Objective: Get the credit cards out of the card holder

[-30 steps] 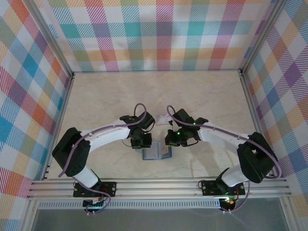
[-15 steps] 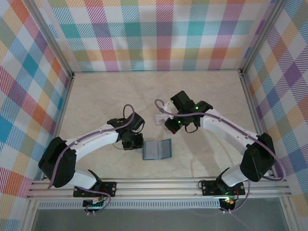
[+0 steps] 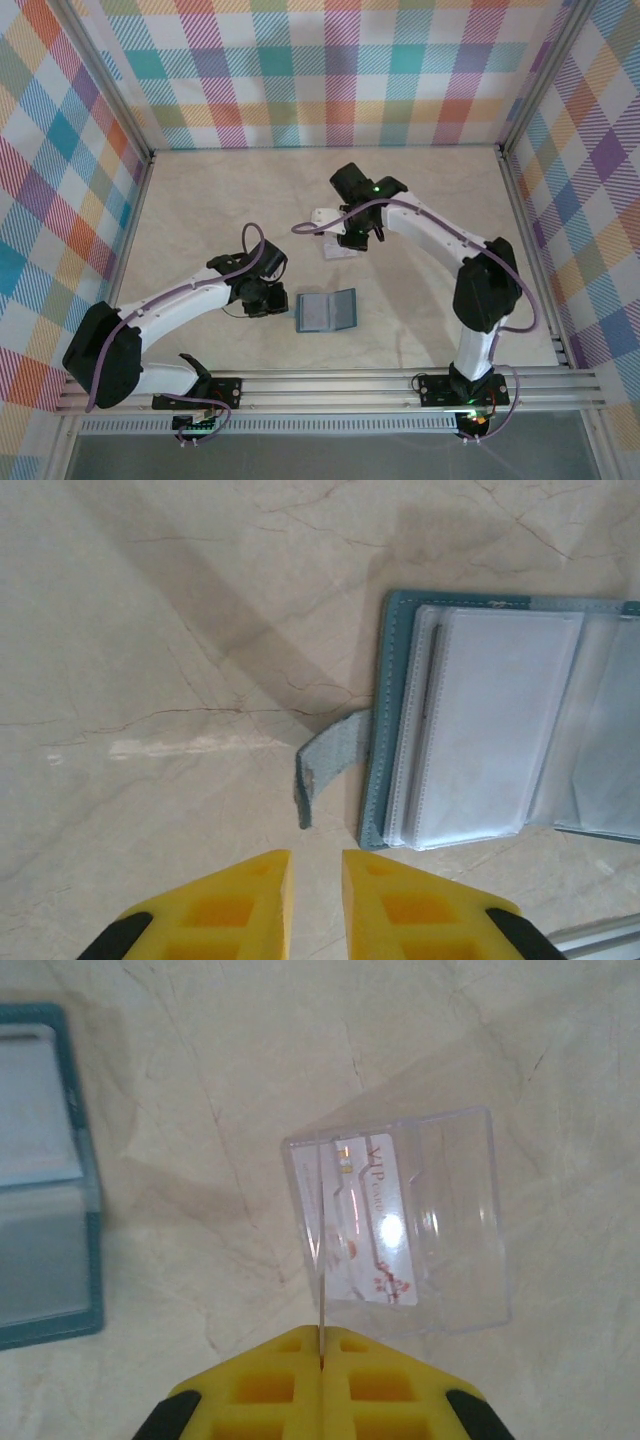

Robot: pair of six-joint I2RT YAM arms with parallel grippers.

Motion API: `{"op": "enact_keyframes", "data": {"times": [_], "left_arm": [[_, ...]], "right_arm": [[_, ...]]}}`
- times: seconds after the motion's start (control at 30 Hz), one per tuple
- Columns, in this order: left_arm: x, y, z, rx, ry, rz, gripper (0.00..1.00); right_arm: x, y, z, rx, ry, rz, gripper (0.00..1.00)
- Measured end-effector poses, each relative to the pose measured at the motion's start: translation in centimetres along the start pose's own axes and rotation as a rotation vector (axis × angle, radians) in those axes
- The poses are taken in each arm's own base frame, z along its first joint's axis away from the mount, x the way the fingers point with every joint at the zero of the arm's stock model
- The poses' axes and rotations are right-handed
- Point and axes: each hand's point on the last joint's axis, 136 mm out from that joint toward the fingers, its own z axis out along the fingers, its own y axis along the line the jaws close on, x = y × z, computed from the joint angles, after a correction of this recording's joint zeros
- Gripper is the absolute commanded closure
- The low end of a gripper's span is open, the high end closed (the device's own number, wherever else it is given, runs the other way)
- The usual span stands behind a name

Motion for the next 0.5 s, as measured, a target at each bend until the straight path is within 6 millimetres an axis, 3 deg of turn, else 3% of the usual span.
{"op": "enact_keyframes", "data": {"times": [0.23, 0.5], "left_arm": [[-0.2, 0.4, 0.1, -0.009, -0.005, -0.011, 0.79], [-0.3, 0.8, 0.1, -0.015, -0.007, -0.025, 0.79]], "right_arm": [[1.2, -1.1, 2.2, -0.042, 0.071, -0.088, 1.0], [1.2, -2.1, 3.5, -0.048, 0.094, -0.151, 1.0]]}}
